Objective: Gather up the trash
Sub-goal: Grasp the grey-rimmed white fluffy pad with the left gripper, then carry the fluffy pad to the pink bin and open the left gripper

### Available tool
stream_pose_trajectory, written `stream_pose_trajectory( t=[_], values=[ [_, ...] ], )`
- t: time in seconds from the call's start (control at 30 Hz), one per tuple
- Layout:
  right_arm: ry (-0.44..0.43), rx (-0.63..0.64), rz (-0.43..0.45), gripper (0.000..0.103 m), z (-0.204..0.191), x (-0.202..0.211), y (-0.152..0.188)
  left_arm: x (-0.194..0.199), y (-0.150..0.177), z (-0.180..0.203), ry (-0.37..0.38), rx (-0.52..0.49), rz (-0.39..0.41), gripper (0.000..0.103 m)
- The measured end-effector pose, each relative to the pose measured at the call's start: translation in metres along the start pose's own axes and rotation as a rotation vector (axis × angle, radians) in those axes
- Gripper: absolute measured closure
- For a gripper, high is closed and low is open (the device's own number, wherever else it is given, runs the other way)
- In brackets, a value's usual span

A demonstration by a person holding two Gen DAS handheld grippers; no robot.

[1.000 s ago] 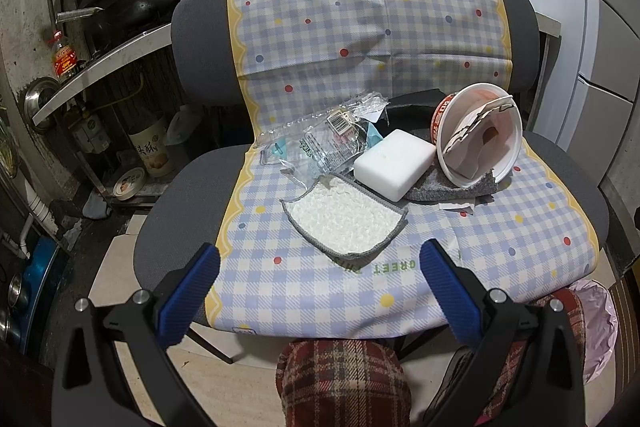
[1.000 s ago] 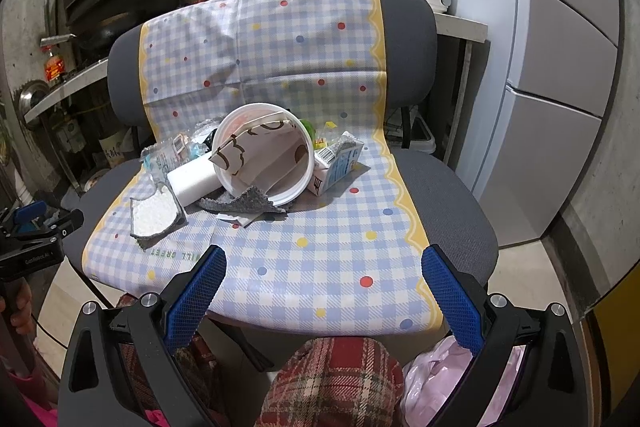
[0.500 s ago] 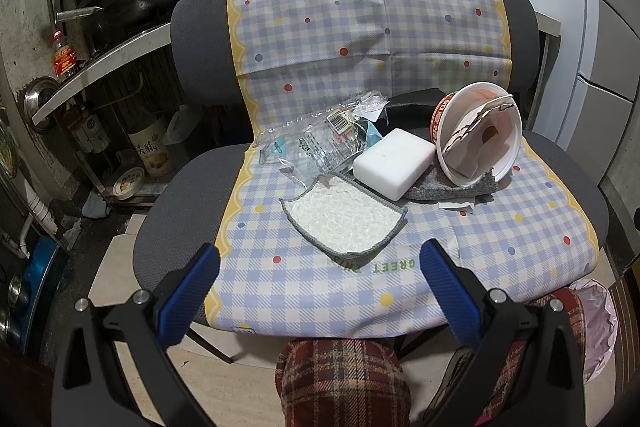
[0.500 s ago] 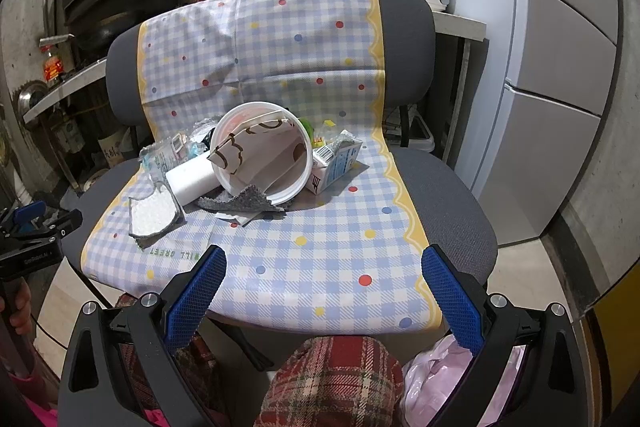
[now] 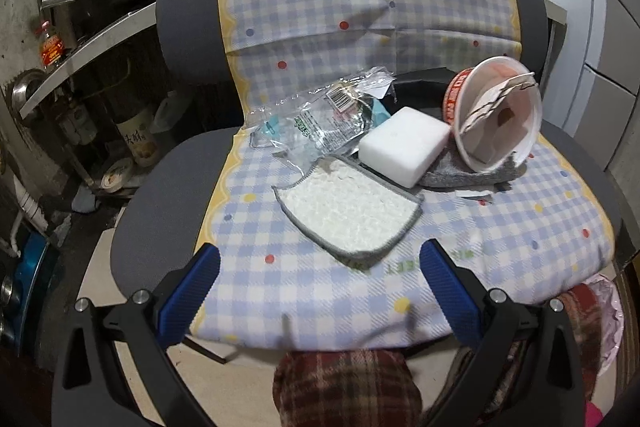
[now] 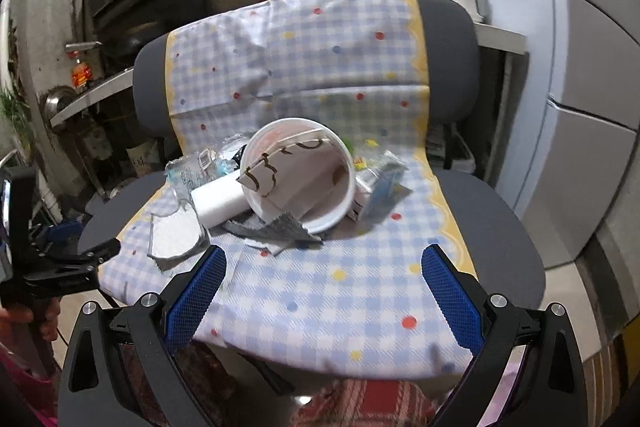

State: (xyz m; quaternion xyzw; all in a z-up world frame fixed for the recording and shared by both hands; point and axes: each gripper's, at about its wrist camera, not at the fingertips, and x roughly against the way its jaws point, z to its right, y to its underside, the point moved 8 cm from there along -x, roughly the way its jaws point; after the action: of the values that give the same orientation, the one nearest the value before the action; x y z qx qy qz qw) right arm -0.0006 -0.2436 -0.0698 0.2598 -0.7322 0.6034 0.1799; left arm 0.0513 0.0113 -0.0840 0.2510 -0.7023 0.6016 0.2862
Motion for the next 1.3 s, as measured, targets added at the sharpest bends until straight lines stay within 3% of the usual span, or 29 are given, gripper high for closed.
stream_pose_trajectory(
  t=[0.27,0.47,0.6,0.7,0.77,0.87,1.03,1.07,1.1,1.23,1.3],
  values=[
    [0.02,0.146,0.097,0.006,-0.017,-0.021,-0.017,-0.067,0.002,0.008,0.063,0.008,-0.103,0.006],
    [0.045,0.174,0.055,0.006,-0.014,-0.041,-0.013,-0.11,-0.001,0.02,0.102,-0.017,-0.165,0.009],
    [0.045,0.157,0.041,0.007,-0.01,-0.047,-0.012,-0.113,0.0,0.021,0.157,0.027,-0.17,0.015],
    [0.046,0.152,0.038,0.01,-0.01,-0.05,-0.011,-0.102,0.002,0.033,0.204,-0.017,-0.15,0.046],
    [0.047,0.161,0.041,0.01,-0.012,-0.051,-0.01,-0.093,0.004,0.039,0.235,-0.04,-0.138,0.095],
    [0.04,0.169,0.051,0.012,-0.016,-0.05,-0.01,-0.077,0.007,0.034,0.237,-0.026,-0.111,0.095],
    [0.087,0.174,0.092,0.014,-0.016,-0.048,-0.015,-0.021,-0.006,0.013,0.228,0.016,0.025,0.095],
    [0.095,0.174,0.101,0.018,-0.016,-0.048,-0.017,-0.01,-0.013,0.008,0.217,0.024,0.056,0.095],
    [0.078,0.165,0.107,0.038,-0.019,-0.05,-0.022,-0.001,-0.018,0.004,0.203,0.029,0.078,0.095],
    [0.014,0.116,0.097,0.048,-0.025,-0.062,-0.039,0.011,-0.039,-0.003,0.167,0.031,0.128,0.095],
    [-0.003,0.106,0.103,0.048,-0.031,-0.068,-0.049,0.001,-0.043,-0.003,0.142,0.027,0.125,0.095]
  ],
)
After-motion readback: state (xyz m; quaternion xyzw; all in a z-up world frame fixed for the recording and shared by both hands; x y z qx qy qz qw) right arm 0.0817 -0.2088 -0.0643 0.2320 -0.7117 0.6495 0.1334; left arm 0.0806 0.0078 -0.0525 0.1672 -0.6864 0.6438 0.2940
